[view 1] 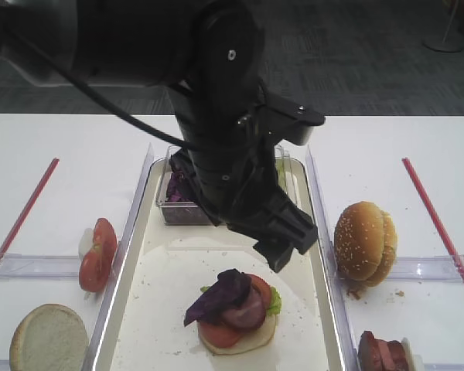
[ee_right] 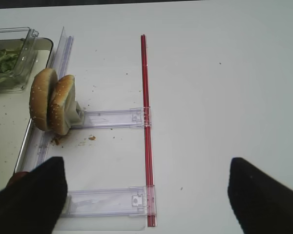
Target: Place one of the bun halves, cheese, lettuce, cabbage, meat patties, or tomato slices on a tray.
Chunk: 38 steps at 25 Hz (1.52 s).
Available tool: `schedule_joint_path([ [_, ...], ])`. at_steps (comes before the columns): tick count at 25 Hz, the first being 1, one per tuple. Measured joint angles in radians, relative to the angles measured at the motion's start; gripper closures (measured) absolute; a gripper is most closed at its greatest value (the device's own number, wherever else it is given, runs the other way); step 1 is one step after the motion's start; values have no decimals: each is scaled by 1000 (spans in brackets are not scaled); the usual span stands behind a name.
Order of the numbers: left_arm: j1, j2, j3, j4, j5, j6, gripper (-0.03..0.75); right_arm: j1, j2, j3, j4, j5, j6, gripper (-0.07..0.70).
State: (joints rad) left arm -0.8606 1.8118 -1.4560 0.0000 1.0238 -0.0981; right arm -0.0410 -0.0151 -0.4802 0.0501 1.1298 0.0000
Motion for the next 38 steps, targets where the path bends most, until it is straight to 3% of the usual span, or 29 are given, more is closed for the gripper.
schedule_joint_path([
  [9, 204, 0, 0, 15, 44, -4, 116, 0, 0, 0, 0, 0, 0, -46],
  [19, 564, -33, -38, 27, 92, 10, 116, 0, 0, 0, 0, 0, 0, -46],
  [26, 760, -34, -44, 82, 134, 19, 117, 0, 0, 0, 0, 0, 0, -46],
  [31, 827, -34, -44, 93, 150, 34, 117, 0, 0, 0, 0, 0, 0, -46],
  [38, 854, -34, -44, 93, 162, 37, 117, 0, 0, 0, 0, 0, 0, -46],
])
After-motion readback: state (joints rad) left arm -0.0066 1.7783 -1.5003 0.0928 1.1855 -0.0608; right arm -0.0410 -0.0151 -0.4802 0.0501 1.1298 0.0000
